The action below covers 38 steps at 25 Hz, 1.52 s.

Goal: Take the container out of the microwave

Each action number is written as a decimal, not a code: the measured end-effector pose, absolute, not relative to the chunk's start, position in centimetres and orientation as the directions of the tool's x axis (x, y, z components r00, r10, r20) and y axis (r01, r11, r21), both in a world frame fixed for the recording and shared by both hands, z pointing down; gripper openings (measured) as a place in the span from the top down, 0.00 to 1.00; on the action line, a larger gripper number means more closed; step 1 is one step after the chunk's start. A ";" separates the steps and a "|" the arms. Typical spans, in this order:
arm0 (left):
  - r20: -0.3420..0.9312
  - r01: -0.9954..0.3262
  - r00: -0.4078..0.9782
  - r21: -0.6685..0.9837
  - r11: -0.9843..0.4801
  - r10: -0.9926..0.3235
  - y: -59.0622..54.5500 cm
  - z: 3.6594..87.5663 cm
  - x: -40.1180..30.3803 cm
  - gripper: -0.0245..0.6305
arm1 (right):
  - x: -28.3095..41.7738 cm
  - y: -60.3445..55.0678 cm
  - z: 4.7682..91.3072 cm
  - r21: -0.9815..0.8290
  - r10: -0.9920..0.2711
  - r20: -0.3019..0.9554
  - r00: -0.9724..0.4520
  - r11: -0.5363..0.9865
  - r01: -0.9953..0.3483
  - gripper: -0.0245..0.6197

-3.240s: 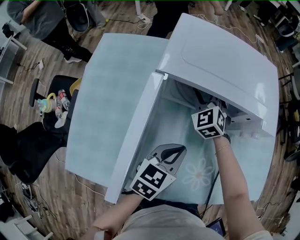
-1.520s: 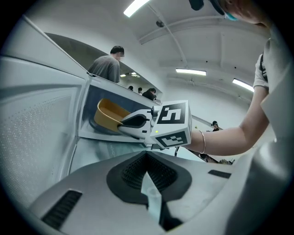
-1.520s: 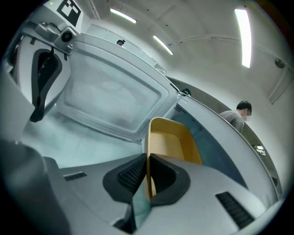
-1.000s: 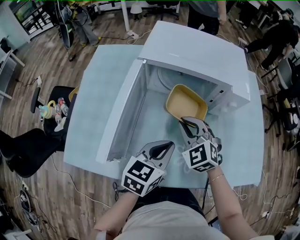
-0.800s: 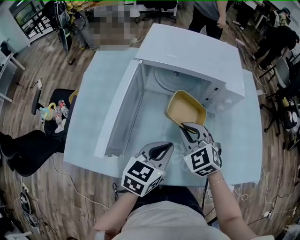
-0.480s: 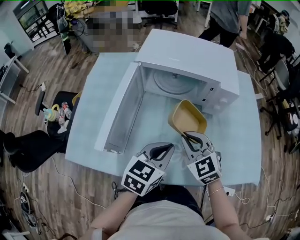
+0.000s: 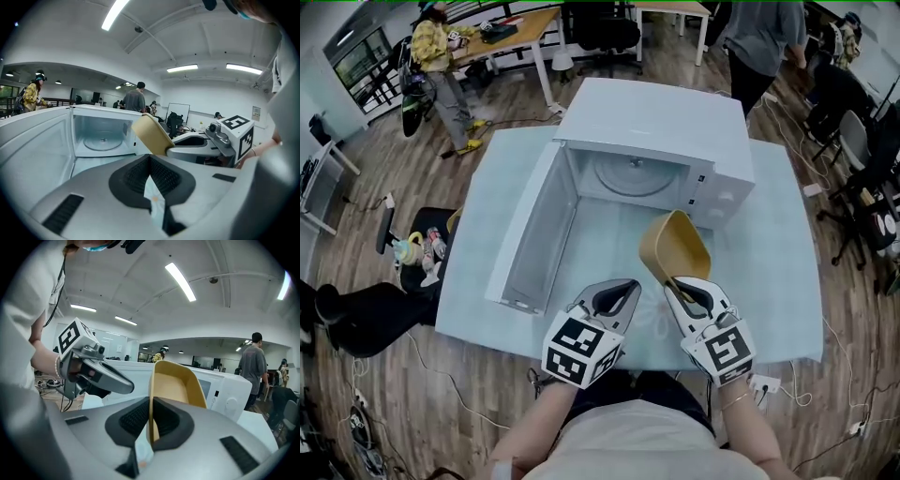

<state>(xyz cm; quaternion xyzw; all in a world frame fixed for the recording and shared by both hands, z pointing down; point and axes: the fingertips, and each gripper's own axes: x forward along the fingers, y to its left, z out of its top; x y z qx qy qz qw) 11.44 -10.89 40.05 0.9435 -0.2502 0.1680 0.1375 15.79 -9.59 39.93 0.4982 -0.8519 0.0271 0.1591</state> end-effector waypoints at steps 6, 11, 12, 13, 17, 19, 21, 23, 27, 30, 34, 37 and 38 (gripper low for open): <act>0.356 -0.510 0.826 0.144 -0.848 -0.437 -10.7 38.8 12.5 0.95 | 16.8 -8.5 37.5 0.013 -0.856 0.204 -0.475 0.488 -0.873 0.91; 0.377 -0.505 0.822 0.134 -0.853 -0.428 -10.5 39.6 12.8 0.95 | 17.1 -7.9 35.3 0.009 -0.871 0.142 -0.469 0.475 -0.880 0.91; 0.380 -0.501 0.823 0.134 -0.855 -0.422 -10.4 39.7 12.9 0.95 | 17.2 -7.8 35.0 0.016 -0.874 0.133 -0.468 0.474 -0.881 0.91; 0.383 -0.497 0.824 0.135 -0.857 -0.418 -10.4 39.8 13.0 0.95 | 17.3 -7.9 34.7 0.020 -0.876 0.123 -0.467 0.473 -0.881 0.91; 0.365 -0.499 0.830 0.146 -0.854 -0.422 -10.7 39.3 13.0 0.95 | 17.7 -8.0 33.8 -0.003 -0.880 0.074 -0.470 0.471 -0.882 0.91; 0.352 -0.495 0.835 0.145 -0.856 -0.423 -11.2 38.8 13.1 0.95 | 18.1 -8.1 33.0 -0.024 -0.883 0.039 -0.468 0.467 -0.884 0.91; 0.347 -0.492 0.837 0.143 -0.859 -0.422 -11.4 38.4 13.2 0.95 | 18.4 -8.1 32.3 -0.051 -0.887 0.010 -0.461 0.460 -0.886 0.91; 0.342 -0.491 0.839 0.141 -0.860 -0.423 -11.6 38.1 13.1 0.95 | 18.6 -8.0 31.7 -0.089 -0.888 -0.018 -0.459 0.459 -0.884 0.91; 0.327 -0.485 0.846 0.146 -0.862 -0.421 -11.8 37.7 12.9 0.95 | 18.3 -7.8 30.4 -0.218 -0.873 -0.084 -0.480 0.486 -0.846 0.91; 0.334 -0.486 0.846 0.157 -0.860 -0.417 -11.5 38.1 12.6 0.95 | 18.1 -7.4 29.8 -0.276 -0.862 -0.130 -0.490 0.506 -0.817 0.91; 0.341 -0.499 0.838 0.159 -0.852 -0.427 -11.9 38.5 12.6 0.95 | 17.8 -7.6 30.7 -0.225 -0.862 -0.087 -0.500 0.506 -0.833 0.91; 0.345 -0.503 0.835 0.161 -0.849 -0.429 -11.9 38.5 12.5 0.95 | 17.7 -7.4 31.3 -0.228 -0.864 -0.064 -0.499 0.499 -0.836 0.91; 0.345 -0.503 0.835 0.161 -0.849 -0.429 -11.9 38.5 12.4 0.95 | 17.8 -7.4 31.4 -0.233 -0.866 -0.061 -0.497 0.496 -0.836 0.91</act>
